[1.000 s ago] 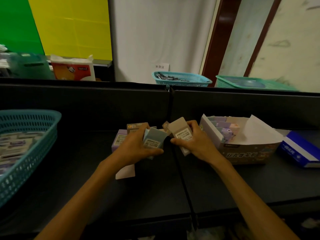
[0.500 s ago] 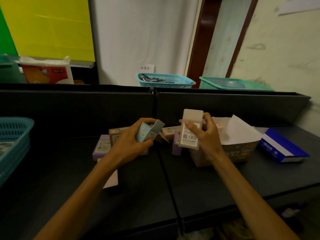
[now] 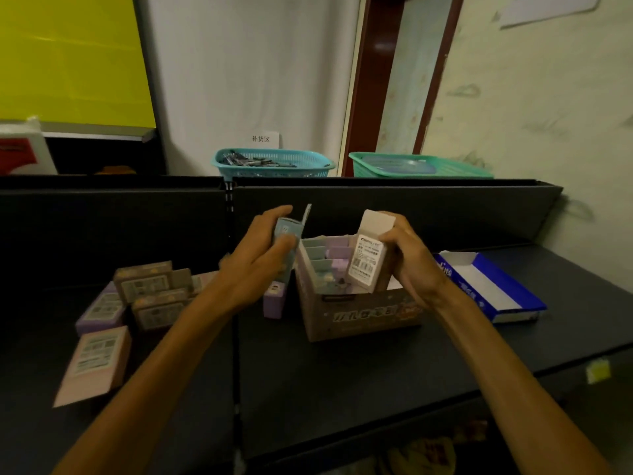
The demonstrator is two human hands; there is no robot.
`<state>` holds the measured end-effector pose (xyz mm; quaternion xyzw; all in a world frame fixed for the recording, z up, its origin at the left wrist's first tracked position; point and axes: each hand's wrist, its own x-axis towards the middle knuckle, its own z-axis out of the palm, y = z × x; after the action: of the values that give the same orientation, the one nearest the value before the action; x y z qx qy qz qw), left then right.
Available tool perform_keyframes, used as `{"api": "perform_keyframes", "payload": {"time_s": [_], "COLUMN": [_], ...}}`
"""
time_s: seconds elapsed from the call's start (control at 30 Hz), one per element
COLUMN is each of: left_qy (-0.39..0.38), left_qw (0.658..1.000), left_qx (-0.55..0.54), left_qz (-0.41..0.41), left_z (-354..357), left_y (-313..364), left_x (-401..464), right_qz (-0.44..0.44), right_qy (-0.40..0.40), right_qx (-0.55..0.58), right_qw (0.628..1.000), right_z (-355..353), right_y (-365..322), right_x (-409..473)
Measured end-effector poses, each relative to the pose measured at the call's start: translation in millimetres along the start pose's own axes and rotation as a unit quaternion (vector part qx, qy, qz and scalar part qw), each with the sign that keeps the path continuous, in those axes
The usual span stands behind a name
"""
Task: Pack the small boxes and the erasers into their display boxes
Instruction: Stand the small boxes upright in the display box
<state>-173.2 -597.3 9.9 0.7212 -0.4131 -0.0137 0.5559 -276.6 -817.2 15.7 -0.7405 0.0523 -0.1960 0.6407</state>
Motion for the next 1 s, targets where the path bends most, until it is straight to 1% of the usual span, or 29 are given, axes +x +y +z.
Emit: {"api": "perform_keyframes", "payload": {"time_s": [0.1,0.2,0.33,0.53,0.67,0.8,1.0], "left_qy": [0.051,0.098,0.115,0.150,0.168,0.150,0.129], "left_qw": [0.998,0.991,0.987,0.982,0.978,0.979,0.981], "left_qx": [0.032,0.090,0.110,0.112,0.114,0.132,0.139], "left_qz": [0.005,0.009,0.003,-0.039,-0.039,-0.044,-0.040], "left_z": [26,49,73,91,92,89,84], "left_y": [14,24,34,51,49,41,24], "left_x": [15,31,41,49,53,56,70], "right_qz": [-0.008,-0.032,-0.089,-0.131,-0.127,-0.088,-0.090], "right_qy": [-0.023,-0.036,-0.029,-0.022,-0.035,-0.060,-0.116], "right_qx": [-0.047,-0.111,-0.183,-0.250,-0.238,-0.215,-0.203], "right_qw": [0.999,0.993,0.979,0.959,0.962,0.971,0.968], "right_z": [-35,-68,-94,-105,-105,-108,-117], "right_y": [-3,-3,-4,1,6,15,16], "right_x": [9,16,23,44,56,68,81]}}
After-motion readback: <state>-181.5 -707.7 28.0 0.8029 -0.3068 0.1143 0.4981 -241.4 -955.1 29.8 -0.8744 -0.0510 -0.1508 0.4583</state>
